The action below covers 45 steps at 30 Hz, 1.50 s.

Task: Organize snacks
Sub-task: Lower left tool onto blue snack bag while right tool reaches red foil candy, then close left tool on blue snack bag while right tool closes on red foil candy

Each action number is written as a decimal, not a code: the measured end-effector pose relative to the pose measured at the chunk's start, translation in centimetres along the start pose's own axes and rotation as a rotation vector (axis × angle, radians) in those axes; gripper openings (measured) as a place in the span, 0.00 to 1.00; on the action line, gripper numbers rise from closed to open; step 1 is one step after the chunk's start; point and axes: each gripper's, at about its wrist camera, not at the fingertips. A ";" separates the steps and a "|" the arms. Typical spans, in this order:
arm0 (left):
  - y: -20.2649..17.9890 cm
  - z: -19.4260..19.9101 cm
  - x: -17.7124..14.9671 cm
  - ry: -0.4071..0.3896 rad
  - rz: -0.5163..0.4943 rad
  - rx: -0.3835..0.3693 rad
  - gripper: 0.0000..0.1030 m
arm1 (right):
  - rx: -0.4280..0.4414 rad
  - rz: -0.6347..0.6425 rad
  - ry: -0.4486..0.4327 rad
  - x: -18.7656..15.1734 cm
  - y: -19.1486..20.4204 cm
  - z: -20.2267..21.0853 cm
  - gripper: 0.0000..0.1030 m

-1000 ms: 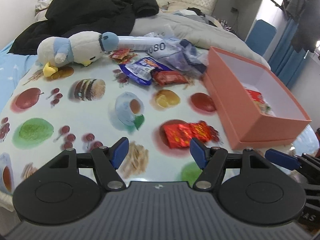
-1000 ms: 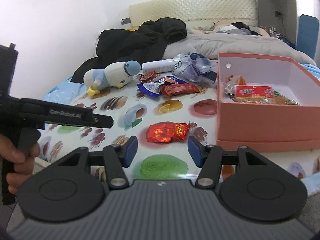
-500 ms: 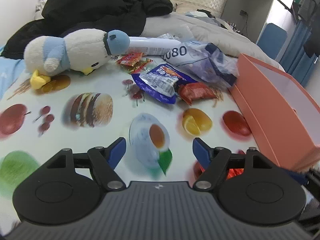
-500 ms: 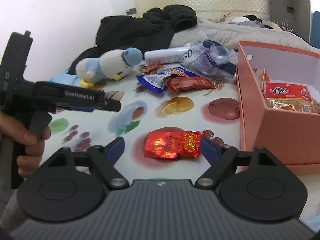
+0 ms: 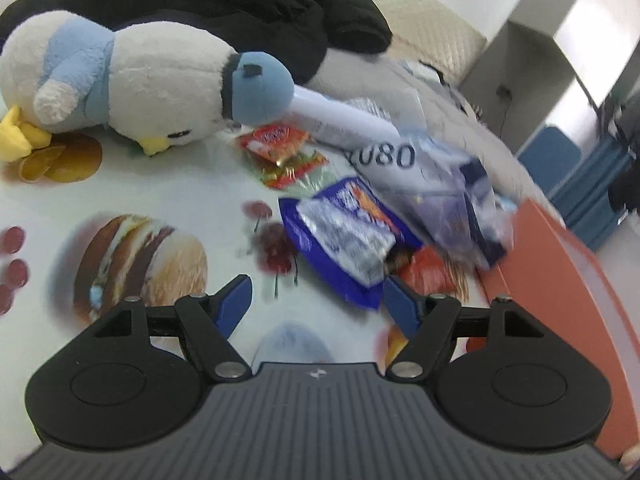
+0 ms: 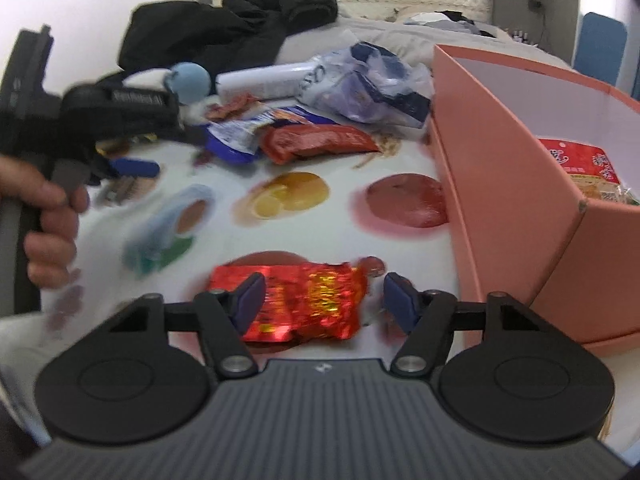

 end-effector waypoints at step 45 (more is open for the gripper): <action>0.0 15.7 -12.4 0.047 0.150 0.206 0.05 | 0.060 0.022 0.041 -2.1 -0.3 4.6 0.38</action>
Point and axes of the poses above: each gripper's, at about its wrist camera, not at the fingertips, and z roughly against the way its jaws point, y to its left, x to its top, and after that the axes turned 1 degree about -z, right-handed
